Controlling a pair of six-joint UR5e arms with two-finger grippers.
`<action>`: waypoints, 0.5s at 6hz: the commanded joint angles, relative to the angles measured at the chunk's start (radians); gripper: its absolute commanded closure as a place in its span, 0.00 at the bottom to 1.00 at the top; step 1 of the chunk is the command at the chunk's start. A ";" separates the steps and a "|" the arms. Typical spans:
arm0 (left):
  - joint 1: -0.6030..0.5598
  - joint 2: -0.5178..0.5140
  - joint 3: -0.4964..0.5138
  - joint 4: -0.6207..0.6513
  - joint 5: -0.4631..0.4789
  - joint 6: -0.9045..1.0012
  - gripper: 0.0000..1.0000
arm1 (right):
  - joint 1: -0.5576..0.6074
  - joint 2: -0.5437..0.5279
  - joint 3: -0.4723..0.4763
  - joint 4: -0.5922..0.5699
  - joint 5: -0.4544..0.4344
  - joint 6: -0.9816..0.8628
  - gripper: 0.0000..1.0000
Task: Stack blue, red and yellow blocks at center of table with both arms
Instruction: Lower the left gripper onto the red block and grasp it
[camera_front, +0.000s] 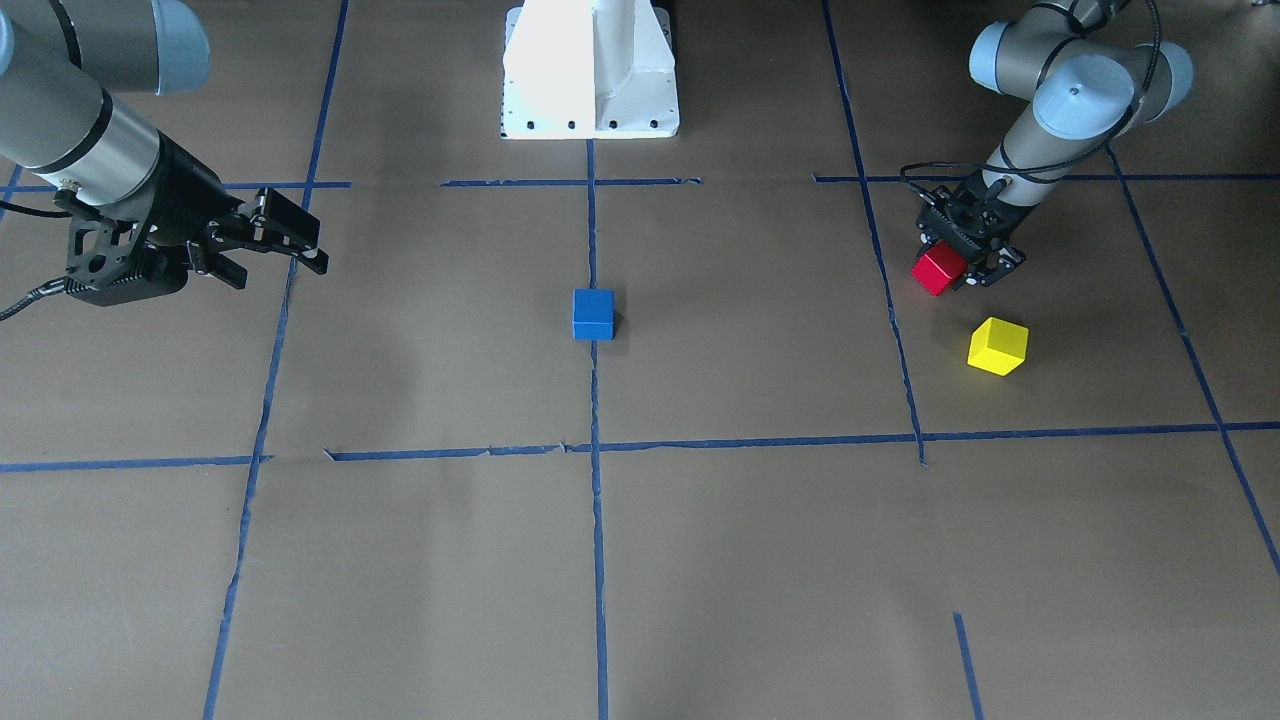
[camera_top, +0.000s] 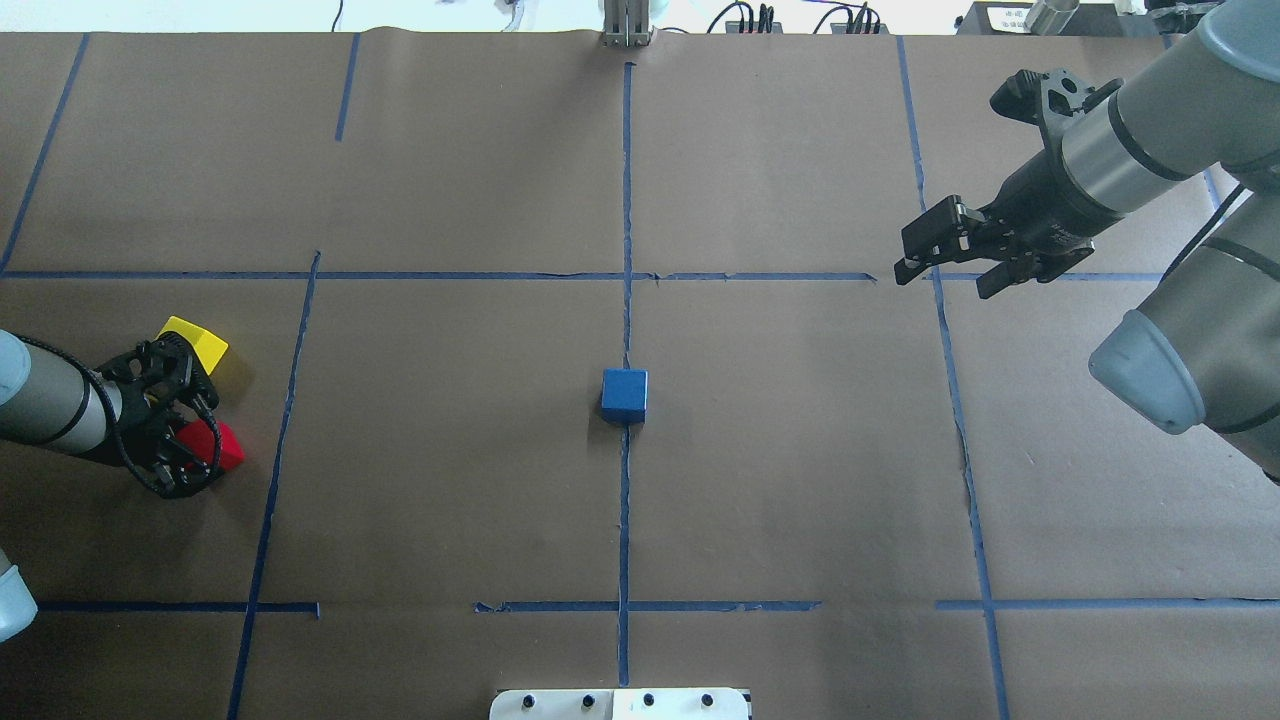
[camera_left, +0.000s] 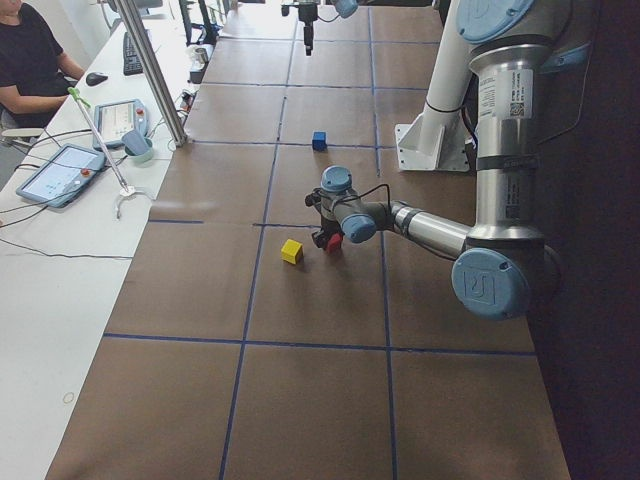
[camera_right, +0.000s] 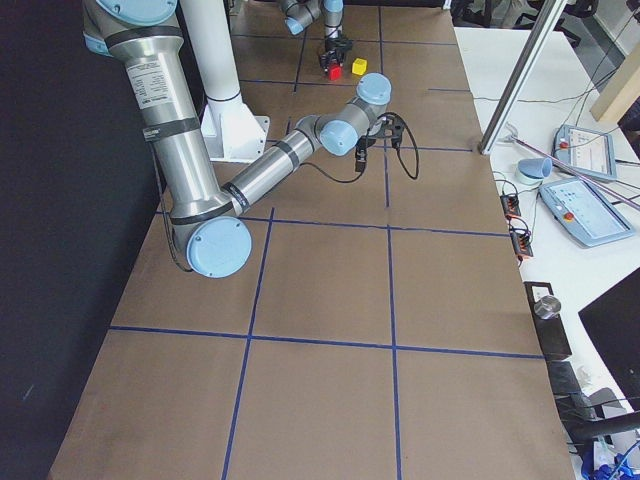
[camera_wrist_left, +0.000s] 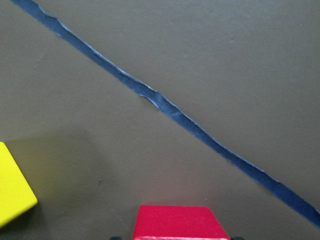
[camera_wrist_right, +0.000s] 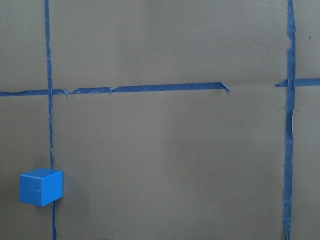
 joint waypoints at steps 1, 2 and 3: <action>-0.004 -0.050 -0.028 0.065 -0.005 -0.009 1.00 | 0.034 -0.035 0.030 0.000 0.010 0.000 0.00; -0.006 -0.158 -0.063 0.216 -0.004 -0.020 1.00 | 0.060 -0.106 0.080 0.000 0.010 -0.014 0.00; -0.005 -0.283 -0.089 0.342 -0.002 -0.140 1.00 | 0.097 -0.150 0.097 0.000 0.010 -0.059 0.00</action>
